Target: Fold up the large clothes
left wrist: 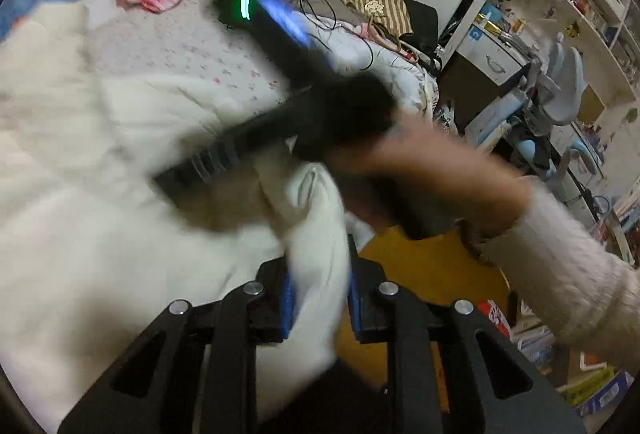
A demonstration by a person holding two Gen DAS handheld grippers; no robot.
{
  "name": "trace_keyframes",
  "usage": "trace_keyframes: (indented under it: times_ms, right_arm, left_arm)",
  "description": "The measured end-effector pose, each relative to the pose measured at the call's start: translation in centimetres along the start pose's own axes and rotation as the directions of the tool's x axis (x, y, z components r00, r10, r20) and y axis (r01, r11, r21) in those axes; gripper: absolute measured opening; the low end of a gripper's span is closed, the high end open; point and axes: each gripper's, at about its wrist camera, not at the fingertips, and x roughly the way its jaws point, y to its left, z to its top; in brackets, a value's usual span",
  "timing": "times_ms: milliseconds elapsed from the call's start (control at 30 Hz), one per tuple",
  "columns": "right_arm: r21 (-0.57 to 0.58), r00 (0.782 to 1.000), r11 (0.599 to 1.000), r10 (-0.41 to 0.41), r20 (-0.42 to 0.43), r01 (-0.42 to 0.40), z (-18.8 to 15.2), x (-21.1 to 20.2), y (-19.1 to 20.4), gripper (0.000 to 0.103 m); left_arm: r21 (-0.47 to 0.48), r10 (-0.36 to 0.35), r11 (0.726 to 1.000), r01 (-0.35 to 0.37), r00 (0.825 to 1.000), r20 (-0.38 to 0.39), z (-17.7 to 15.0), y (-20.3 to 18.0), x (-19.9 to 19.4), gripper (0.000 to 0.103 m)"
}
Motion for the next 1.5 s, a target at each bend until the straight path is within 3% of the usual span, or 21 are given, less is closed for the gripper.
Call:
trace_keyframes:
  times_ms: [100,167,200,233,300,400,500,567,600,667,800,833,867,933,967,1100,1200,1267,1333,1400,1500]
  right_arm:
    - [0.023,0.999,0.999,0.021,0.041,-0.022,-1.6,-0.6,-0.6,0.097]
    - [0.021,0.997,0.999,0.033,0.067,-0.035,-2.4,-0.8,-0.7,0.097]
    - [0.035,0.996,0.998,0.039,0.084,-0.042,-2.8,-1.3,-0.8,0.097]
    - [0.056,0.993,0.997,0.039,0.108,-0.045,-2.2,-2.1,-1.6,0.097]
    - [0.079,0.98,0.994,0.061,0.188,-0.077,-2.3,-5.4,-1.1,0.097]
    - [0.013,0.949,0.992,0.117,0.294,-0.126,-1.8,-9.6,0.3,0.097]
    - [0.039,0.981,0.999,0.027,0.193,-0.035,-1.1,-7.9,0.5,0.097]
    - [0.051,0.998,0.998,-0.032,0.059,0.029,-2.5,-2.7,-0.2,0.097]
    - [0.068,0.992,0.997,0.03,0.121,-0.039,-3.6,-2.2,-0.9,0.097]
    - [0.094,0.992,0.994,0.044,0.12,-0.056,-4.1,-3.3,-1.0,0.097]
    - [0.119,0.971,0.991,0.026,0.238,-0.056,-4.8,-8.9,-0.8,0.097]
    - [0.14,0.969,0.988,0.036,0.245,-0.072,-5.2,-9.2,-1.0,0.097]
    - [0.15,0.977,0.986,0.043,0.207,-0.075,-5.6,-8.3,-1.1,0.097]
    - [0.125,0.996,0.991,0.036,0.077,-0.046,-6.2,-4.4,-0.6,0.097]
    - [0.12,0.996,0.992,0.033,0.086,-0.044,-6.5,-4.2,-0.6,0.097]
    - [0.227,0.969,0.96,0.117,0.217,-0.167,-7.3,-8.2,-2.6,0.097]
    - [0.242,0.968,0.955,0.119,0.221,-0.173,-7.8,-9.3,-3.6,0.097]
    - [0.264,0.962,0.931,0.209,0.175,-0.25,-8.1,-7.6,-3.5,0.097]
    - [0.281,0.964,0.926,0.215,0.155,-0.252,-7.4,-5.8,-3.7,0.097]
    - [0.292,0.964,0.925,0.198,0.177,-0.244,-6.9,-4.8,-3.2,0.097]
    - [0.302,0.949,0.907,0.237,0.208,-0.292,-5.8,-4.4,-2.5,0.097]
  left_arm:
    - [-0.092,-0.037,0.995,0.045,0.995,0.088,-0.6,2.4,-5.3,0.024]
    - [-0.183,0.018,0.983,0.011,0.987,0.157,-0.5,5.5,-7.8,0.038]
    - [-0.239,0.058,0.971,-0.014,0.982,0.178,-0.7,7.1,-8.2,0.038]
    - [-0.32,0.087,0.947,-0.023,0.978,0.187,-1.0,9.4,-8.0,0.038]
    - [-0.359,0.078,0.933,-0.018,0.985,0.153,-0.9,12.4,-5.2,0.038]
    - [-0.284,0.103,0.956,-0.077,0.992,0.077,-0.5,11.4,-0.4,0.038]
    - [-0.23,0.061,0.972,-0.052,0.998,0.035,0.8,10.5,2.3,0.039]
    - [-0.232,0.037,0.972,-0.029,0.999,0.028,0.9,10.7,2.3,0.039]
    - [-0.242,0.019,0.97,-0.017,1.0,0.005,0.8,11.2,1.9,0.038]
    - [-0.257,0.01,0.966,-0.003,1.0,0.026,0.2,11.2,0.0,0.038]
    - [-0.348,0.14,0.933,-0.088,0.982,0.127,-2.1,13.5,-6.7,0.04]
    - [-0.4,0.187,0.909,-0.119,0.973,0.136,-3.5,15.0,-8.6,0.048]
    - [-0.455,0.221,0.88,-0.139,0.966,0.131,-4.2,16.4,-9.1,0.059]
    - [-0.549,0.213,0.827,-0.122,0.971,0.106,-5.3,18.9,-8.0,0.066]
    - [-0.553,0.189,0.826,-0.106,0.977,0.094,-5.6,19.3,-6.9,0.068]
    - [-0.458,0.247,0.865,-0.205,0.968,0.034,-4.7,17.0,-5.9,0.079]
    - [-0.49,0.268,0.846,-0.209,0.962,0.052,-4.8,18.1,-8.2,0.082]
    - [-0.555,0.231,0.812,-0.178,0.972,0.027,-5.8,20.1,-7.7,0.089]
    - [-0.607,0.157,0.788,-0.104,0.987,0.035,-7.0,21.5,-6.3,0.094]
    - [-0.621,0.072,0.784,-0.016,0.995,0.065,-6.9,21.7,-4.1,0.097]
    - [-0.574,0.138,0.817,-0.06,0.986,0.093,-5.3,19.6,-3.8,0.097]
